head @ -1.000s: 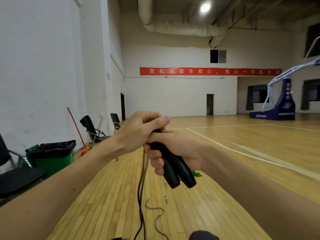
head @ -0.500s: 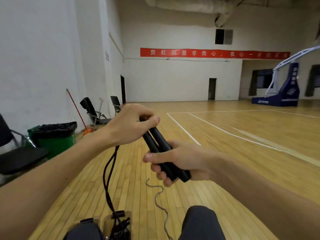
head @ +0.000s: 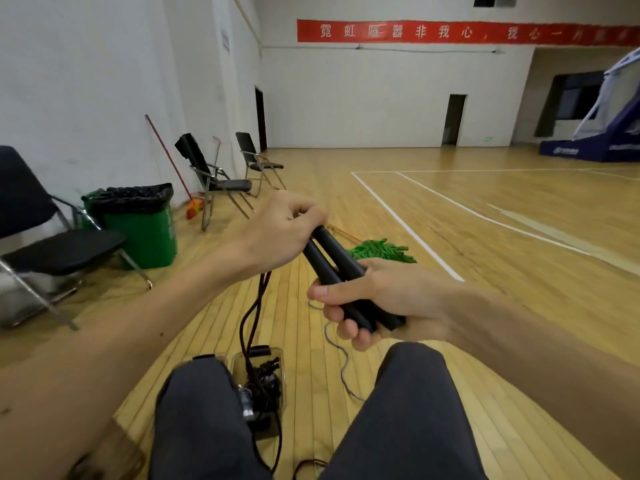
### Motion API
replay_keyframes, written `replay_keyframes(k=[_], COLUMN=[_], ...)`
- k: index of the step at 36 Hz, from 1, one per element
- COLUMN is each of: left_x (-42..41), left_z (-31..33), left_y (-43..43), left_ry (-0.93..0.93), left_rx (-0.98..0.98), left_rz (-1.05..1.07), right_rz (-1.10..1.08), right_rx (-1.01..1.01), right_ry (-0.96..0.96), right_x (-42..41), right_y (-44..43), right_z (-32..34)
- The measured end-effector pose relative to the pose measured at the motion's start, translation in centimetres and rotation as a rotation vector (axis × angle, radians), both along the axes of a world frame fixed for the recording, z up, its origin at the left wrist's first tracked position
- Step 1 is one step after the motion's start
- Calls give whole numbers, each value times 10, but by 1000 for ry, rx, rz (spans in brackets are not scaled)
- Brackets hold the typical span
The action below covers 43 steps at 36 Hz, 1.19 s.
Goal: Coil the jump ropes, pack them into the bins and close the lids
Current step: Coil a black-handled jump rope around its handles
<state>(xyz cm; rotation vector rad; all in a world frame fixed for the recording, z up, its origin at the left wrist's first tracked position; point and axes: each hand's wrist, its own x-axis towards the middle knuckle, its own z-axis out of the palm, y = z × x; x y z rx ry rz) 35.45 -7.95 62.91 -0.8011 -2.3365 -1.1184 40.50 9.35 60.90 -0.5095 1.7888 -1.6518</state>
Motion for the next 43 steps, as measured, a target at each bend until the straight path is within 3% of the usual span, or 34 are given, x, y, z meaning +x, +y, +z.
replay_keyframes(k=[10,14,17,20,24,27,32,37,43], left_x=[-1,5,9,10,11,14,30,32,41], left_z=[-40,-43,-45,-54,-71,-82,-98,-114,-144], left_y=[-1,-1,-2,1,14,23,31,33,31], left_ry=[-72,-261,-486,-675,-757,-722,-704,-625,-665], left_rx=[27,78,195,442,777,877,697,681,338], left_rz=[65,-49,-149,-219,-363,-355,-256,-147,-42], right_rz=[-45,-36,-25,-14,-2,-25,-110,-179,-279], right_rx=[22,42,6,-64,-174,-207,-241,-141,-41], right_ry=[-48,-74,-122,-150,-169,-132,-88,2,172], right_x=[2,5,9,12,16,17,13,7,-8], right_y=[-1,1,4,4,4,5,8,14,18], right_z=[-29,-38,-44,-46,-46,-46,-47,-60,-75])
